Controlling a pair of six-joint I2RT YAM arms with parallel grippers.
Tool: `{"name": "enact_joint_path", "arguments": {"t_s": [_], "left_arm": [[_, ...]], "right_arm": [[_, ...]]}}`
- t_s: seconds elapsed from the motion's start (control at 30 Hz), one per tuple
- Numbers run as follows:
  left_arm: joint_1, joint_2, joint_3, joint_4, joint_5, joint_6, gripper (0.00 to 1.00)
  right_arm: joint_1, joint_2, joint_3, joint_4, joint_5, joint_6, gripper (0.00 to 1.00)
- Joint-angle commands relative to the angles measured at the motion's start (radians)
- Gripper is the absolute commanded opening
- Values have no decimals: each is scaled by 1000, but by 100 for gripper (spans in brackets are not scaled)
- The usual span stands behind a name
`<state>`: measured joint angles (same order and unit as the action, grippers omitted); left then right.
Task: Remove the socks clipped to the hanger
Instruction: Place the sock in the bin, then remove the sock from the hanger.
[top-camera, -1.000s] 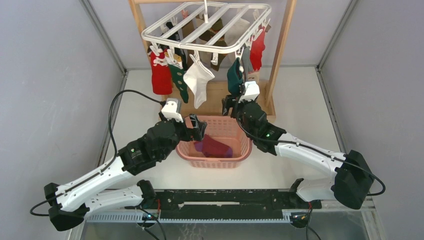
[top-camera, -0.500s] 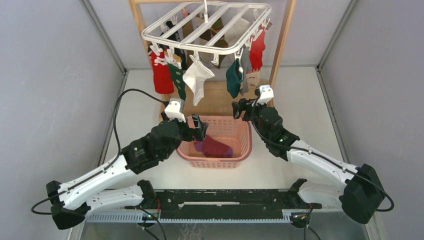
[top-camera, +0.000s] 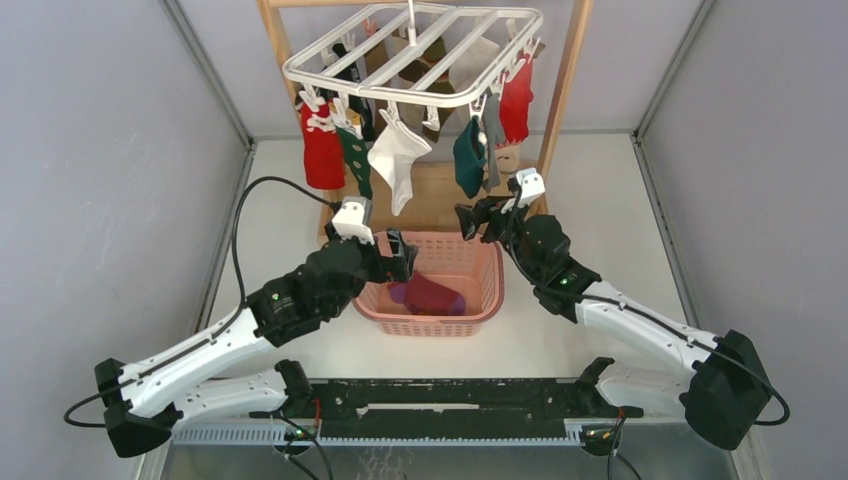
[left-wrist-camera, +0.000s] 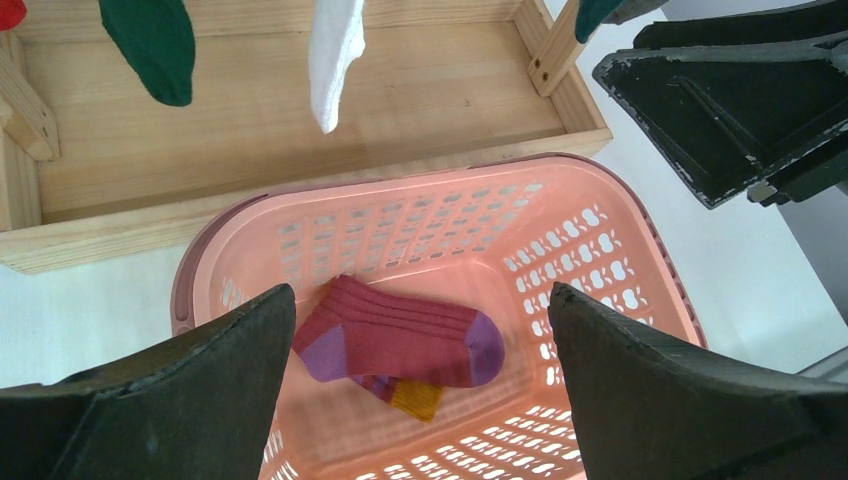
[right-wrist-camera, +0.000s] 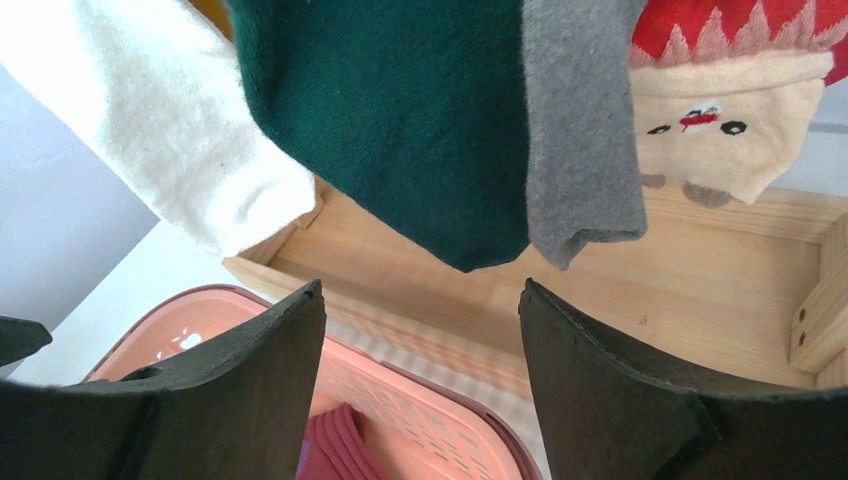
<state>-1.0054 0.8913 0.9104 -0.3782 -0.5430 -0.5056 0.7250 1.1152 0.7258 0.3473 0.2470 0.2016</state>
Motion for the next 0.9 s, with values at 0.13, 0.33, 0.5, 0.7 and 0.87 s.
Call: {"name": "enact_joint_path", "arguments": {"t_s": [0.13, 0.33, 0.5, 0.7, 0.87], "left_arm": [[4, -19, -28, 28, -5, 7, 100], [3, -4, -24, 44, 4, 7, 100], [4, 1, -21, 45, 6, 7, 100], [4, -2, -22, 40, 2, 9, 100], [4, -5, -22, 34, 0, 7, 100]], "right_arm": [[-83, -141, -35, 28, -14, 53, 74], [-209, -160, -20, 15, -121, 104, 68], [-257, -95, 23, 32, -206, 116, 69], [-261, -39, 62, 63, -259, 122, 74], [-260, 29, 110, 67, -276, 121, 75]]}}
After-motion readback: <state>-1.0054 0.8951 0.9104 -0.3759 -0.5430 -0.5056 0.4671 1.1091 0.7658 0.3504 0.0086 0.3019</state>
